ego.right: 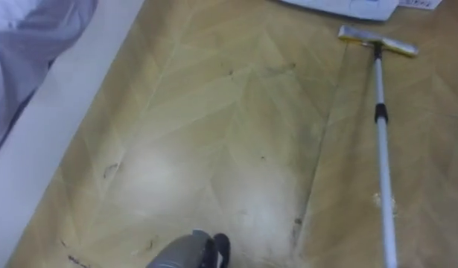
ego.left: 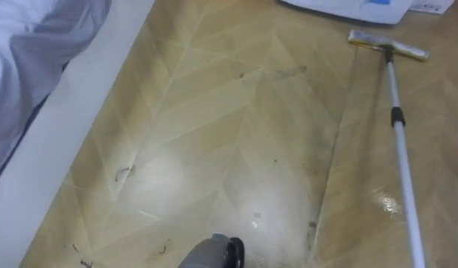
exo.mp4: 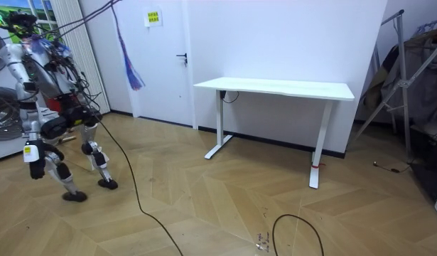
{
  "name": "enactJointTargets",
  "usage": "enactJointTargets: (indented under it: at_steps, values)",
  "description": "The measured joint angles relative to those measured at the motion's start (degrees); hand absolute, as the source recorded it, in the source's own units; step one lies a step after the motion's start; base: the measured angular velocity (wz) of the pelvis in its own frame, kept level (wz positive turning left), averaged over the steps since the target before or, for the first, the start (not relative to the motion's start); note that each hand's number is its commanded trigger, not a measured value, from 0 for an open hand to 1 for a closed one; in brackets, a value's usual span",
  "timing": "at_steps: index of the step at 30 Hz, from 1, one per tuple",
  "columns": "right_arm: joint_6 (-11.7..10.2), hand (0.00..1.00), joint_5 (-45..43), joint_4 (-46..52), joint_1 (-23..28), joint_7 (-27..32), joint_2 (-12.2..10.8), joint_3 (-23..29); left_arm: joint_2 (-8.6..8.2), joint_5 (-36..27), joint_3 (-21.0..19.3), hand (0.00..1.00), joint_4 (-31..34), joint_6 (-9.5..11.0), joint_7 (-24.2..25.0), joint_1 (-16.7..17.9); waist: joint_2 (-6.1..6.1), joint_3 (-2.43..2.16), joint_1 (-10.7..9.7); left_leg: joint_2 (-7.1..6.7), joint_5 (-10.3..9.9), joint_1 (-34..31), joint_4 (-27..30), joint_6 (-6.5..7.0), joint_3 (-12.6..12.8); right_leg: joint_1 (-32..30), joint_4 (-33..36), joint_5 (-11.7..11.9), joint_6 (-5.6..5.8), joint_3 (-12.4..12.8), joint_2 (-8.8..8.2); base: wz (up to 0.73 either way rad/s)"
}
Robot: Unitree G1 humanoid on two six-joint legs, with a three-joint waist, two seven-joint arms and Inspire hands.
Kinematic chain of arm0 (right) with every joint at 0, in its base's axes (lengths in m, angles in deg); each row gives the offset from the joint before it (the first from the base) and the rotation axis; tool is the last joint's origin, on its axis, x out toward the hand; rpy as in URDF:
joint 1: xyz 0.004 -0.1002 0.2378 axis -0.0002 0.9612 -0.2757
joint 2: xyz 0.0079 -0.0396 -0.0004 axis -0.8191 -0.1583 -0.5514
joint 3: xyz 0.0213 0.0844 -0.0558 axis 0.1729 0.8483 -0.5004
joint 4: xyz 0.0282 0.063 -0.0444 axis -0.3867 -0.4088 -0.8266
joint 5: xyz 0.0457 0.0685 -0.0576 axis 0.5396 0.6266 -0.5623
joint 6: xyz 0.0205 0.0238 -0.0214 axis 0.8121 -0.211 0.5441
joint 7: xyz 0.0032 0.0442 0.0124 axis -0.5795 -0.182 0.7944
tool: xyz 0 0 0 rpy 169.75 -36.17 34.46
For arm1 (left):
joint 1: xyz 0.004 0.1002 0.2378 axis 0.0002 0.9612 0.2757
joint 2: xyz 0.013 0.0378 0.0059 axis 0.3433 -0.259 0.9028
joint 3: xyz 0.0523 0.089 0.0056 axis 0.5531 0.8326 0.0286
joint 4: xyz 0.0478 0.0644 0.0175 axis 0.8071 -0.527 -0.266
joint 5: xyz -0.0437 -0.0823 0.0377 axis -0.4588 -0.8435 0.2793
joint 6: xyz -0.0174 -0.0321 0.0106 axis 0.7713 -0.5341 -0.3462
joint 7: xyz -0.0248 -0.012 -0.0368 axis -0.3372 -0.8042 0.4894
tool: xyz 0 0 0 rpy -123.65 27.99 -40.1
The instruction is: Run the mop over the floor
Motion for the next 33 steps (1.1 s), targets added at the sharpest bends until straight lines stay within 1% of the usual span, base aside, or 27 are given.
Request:
enactJointTargets:
  at_steps: [1,2,3,5,6,7,8,9,10,11,12,13,14,16,18,19,20,21,22,23,25,27,28,29,30,31,33]
  values:
    - [0.0,1.0,0.0,0.0,1.3,0.5,-0.5,0.0,-0.13,0.0,0.0,0.0,0.0,0.2,0.0,0.1,0.16,0.11,-0.4,-0.58,-0.6,0.7,0.0,0.1,-0.5,-0.5,1.9,1.8,-0.04,0.1,-0.27,0.16]
    - [-0.1,1.0,0.2,0.5,3.6,1.3,-1.2,0.0,-0.39,0.0,0.5,0.0,0.3,0.4,-0.1,0.0,1.99,-0.43,-1.9,-0.81,-1.7,1.6,0.3,0.42,-1.3,-1.7,4.6,4.0,-0.54,0.2,-0.18,0.0]
    - [-0.6,1.0,0.2,0.8,4.2,2.3,-2.6,0.1,-0.66,0.0,0.5,0.0,0.8,0.6,-0.1,-0.1,2.64,-0.26,-2.7,-0.82,-2.3,2.1,0.2,0.51,-1.9,-3.9,5.7,3.7,-0.43,1.1,0.56,-0.19]
    - [-1.5,1.0,-0.1,1.9,4.3,3.5,-5.1,0.3,-0.83,0.0,0.5,0.0,0.5,0.8,-0.1,-0.9,2.64,-0.01,-3.8,-1.3,-2.4,2.8,-0.7,0.38,-3.1,-8.0,3.8,2.1,-0.54,1.6,1.73,-0.35]
    - [-1.6,1.0,-0.2,2.5,4.2,4.1,-6.3,0.6,-0.96,0.0,0.5,0.0,0.0,0.9,-0.1,-1.2,2.55,0.05,-4.7,-1.56,-2.5,4.0,-1.5,0.23,-3.3,-9.0,-0.8,1.6,-0.78,1.0,1.85,-0.19]
    - [-1.6,1.0,-0.3,2.7,4.2,4.3,-6.8,0.7,-1.04,0.0,0.5,0.0,-0.1,0.9,-0.1,-1.3,2.51,0.08,-4.9,-1.59,-2.5,4.7,-1.9,0.18,-3.3,-8.9,-4.2,1.6,-0.92,0.9,1.97,-0.04]
    - [-1.5,1.0,-0.3,2.7,4.1,4.6,-7.6,0.9,-1.21,0.0,0.4,0.0,-0.3,1.1,-0.1,-1.3,2.35,0.13,-4.7,-1.58,-2.9,5.9,-2.7,-0.21,-3.5,-8.4,-12.2,2.1,-1.39,1.0,2.49,0.0]
    - [-1.0,1.0,-0.2,2.7,3.5,4.6,-7.9,1.7,-1.2,0.0,0.3,0.0,-0.7,1.1,-0.3,-1.1,2.1,0.29,-4.4,-1.6,-3.5,7.1,-3.2,-0.62,-3.5,-7.5,-18.6,4.0,-1.85,0.3,2.87,0.0]
    - [-0.7,1.0,-0.3,2.7,3.0,4.6,-7.8,2.0,-1.29,0.0,0.2,0.0,-1.0,1.0,-0.5,-0.9,1.85,0.54,-4.1,-1.51,-3.9,7.8,-3.1,-0.85,-3.7,-6.9,-19.4,6.1,-2.03,-0.1,2.99,-0.07]
    - [0.3,1.0,-0.3,2.8,1.8,4.6,-7.5,2.5,-1.55,0.0,0.2,0.0,-1.2,0.1,-1.2,-0.2,1.9,0.51,-3.2,-0.88,-4.5,9.1,-3.3,-1.61,-4.0,-5.4,-20.1,6.3,-2.66,-0.5,3.5,-0.12]
    - [1.6,1.0,-0.3,2.8,-0.4,4.6,-7.2,3.0,-1.5,0.0,0.2,0.0,-1.4,-0.5,-1.7,0.3,1.74,0.61,-2.6,-0.18,-5.0,10.1,-3.5,-2.3,-4.5,-4.0,-20.7,5.9,-3.5,-1.0,4.22,-0.09]
    - [2.3,1.0,-0.3,2.8,-1.7,4.5,-6.9,3.1,-1.42,-0.2,0.2,0.0,-1.7,-0.7,-1.8,0.4,1.51,0.71,-2.4,0.04,-5.2,10.5,-3.5,-2.53,-4.7,-3.6,-20.7,5.6,-3.94,-1.3,4.36,0.0]
    - [3.4,1.0,-0.2,2.7,-4.6,4.1,-6.3,3.4,-1.22,-0.6,0.1,0.0,-2.0,-1.1,-2.3,0.3,0.58,0.74,-1.8,0.43,-5.4,10.9,-3.5,-3.01,-4.7,-3.4,-20.4,4.9,-4.62,-1.6,4.53,0.13]
    - [3.4,1.0,0.6,2.3,-8.9,3.7,-4.9,3.5,-1.2,-0.5,0.2,0.0,-2.3,-1.1,-2.6,-0.2,-0.6,1.3,-1.3,0.87,-5.9,11.0,-2.2,-3.89,-5.2,-3.0,-19.4,3.9,-5.36,-2.2,4.55,0.24]
    - [2.6,1.0,1.9,1.8,-14.8,2.3,-3.4,3.5,-0.95,-0.3,0.2,0.0,-2.4,-1.0,-2.5,-0.9,-1.61,1.61,-0.5,2.21,-6.0,10.3,-0.2,-4.45,-4.6,-2.6,-18.5,2.9,-6.24,-3.6,4.72,0.31]
    - [2.6,1.0,2.5,1.3,-15.6,1.8,-3.2,3.5,-0.84,-0.3,0.1,0.0,-2.4,-1.0,-2.3,-1.0,-2.02,1.69,-0.3,2.62,-5.9,10.2,0.0,-4.67,-4.3,-2.5,-18.7,3.0,-6.33,-3.7,5.01,0.23]
    - [3.5,1.0,3.2,-1.2,-17.3,0.2,-3.2,4.2,-0.88,-0.2,-0.7,0.0,-2.7,-1.0,-2.2,-1.2,-2.55,1.67,0.1,3.56,-5.8,10.4,0.0,-4.81,-4.0,-1.7,-19.8,3.6,-6.4,-4.5,5.57,0.24]
    - [3.1,1.0,3.3,-1.6,-17.1,-0.8,-3.3,4.5,-0.86,-0.2,-0.8,0.0,-3.1,-1.1,-2.1,-1.1,-2.95,1.63,0.4,4.05,-5.7,11.2,-1.4,-5.0,-4.0,-0.8,-21.0,4.0,-6.73,-5.6,5.75,0.25]
    - [2.8,1.0,3.3,-1.6,-16.9,-1.1,-3.3,4.5,-0.88,-0.3,-0.8,0.0,-3.3,-1.1,-2.1,-1.1,-3.17,1.54,0.4,4.22,-5.6,11.6,-2.5,-5.42,-3.9,-0.5,-21.7,4.3,-6.81,-5.7,5.81,0.11]
    - [2.3,1.0,3.2,-1.6,-16.9,-1.7,-3.2,4.6,-1.03,-0.1,-0.8,0.0,-3.9,-1.5,-2.0,-1.0,-3.37,1.58,0.5,4.41,-5.2,12.5,-4.3,-5.99,-3.8,0.3,-23.2,5.2,-7.13,-6.1,5.91,-0.08]
    - [1.6,1.0,2.8,-1.5,-16.0,-2.6,-3.3,4.5,-0.99,0.7,-0.9,0.0,-4.7,-2.6,-1.4,-1.2,-3.2,1.6,0.3,4.75,-4.3,14.5,-7.0,-6.3,-4.0,2.3,-25.9,6.2,-7.35,-6.4,6.33,-0.05]
    - [1.0,1.0,2.2,-1.6,-13.0,-3.2,-4.3,4.5,-0.84,2.8,-1.2,0.0,-5.1,-3.0,-1.2,-1.5,-3.06,1.49,0.1,4.77,-2.3,19.2,-12.5,-6.65,-4.1,6.9,-30.5,7.5,-7.36,-6.5,6.81,0.05]
    - [0.8,1.0,2.2,-1.7,-12.1,-3.2,-4.5,4.5,-0.93,3.0,-1.5,0.0,-5.1,-3.1,-1.2,-1.5,-2.69,1.37,0.1,4.98,-2.0,20.7,-13.7,-6.76,-4.1,8.6,-32.1,8.0,-7.4,-6.7,7.19,0.0]
    - [0.3,1.0,2.2,-1.7,-9.9,-3.3,-4.8,4.4,-1.14,3.0,-2.2,0.0,-5.5,-3.1,-1.1,-1.3,-1.96,1.04,0.1,5.28,-1.2,23.8,-16.7,-7.01,-4.1,12.2,-35.5,9.1,-7.48,-7.0,8.02,0.0]
    - [0.1,1.0,2.1,-1.6,-7.5,-3.5,-5.1,4.1,-1.18,3.0,-2.5,0.0,-5.5,-3.2,-1.1,-1.0,-1.92,0.71,0.0,5.31,0.0,27.4,-20.5,-7.25,-4.2,15.5,-38.5,9.8,-7.41,-6.8,8.53,0.0]
    - [0.1,1.0,1.8,-1.6,-6.3,-3.5,-5.2,3.9,-1.22,3.1,-2.7,0.0,-5.5,-3.1,-1.1,-0.8,-1.64,0.36,-0.2,5.28,0.7,29.1,-22.5,-7.3,-4.3,17.0,-39.9,10.0,-7.46,-6.8,8.62,0.08]
    - [0.0,1.0,-1.9,-2.0,-2.2,-2.8,-5.4,4.1,-1.45,2.9,-3.4,0.0,-5.4,-3.1,-1.2,-0.1,-1.63,0.08,-2.1,5.02,3.0,35.5,-29.3,-7.47,-4.8,22.2,-43.5,10.3,-7.35,-7.3,8.81,0.16]
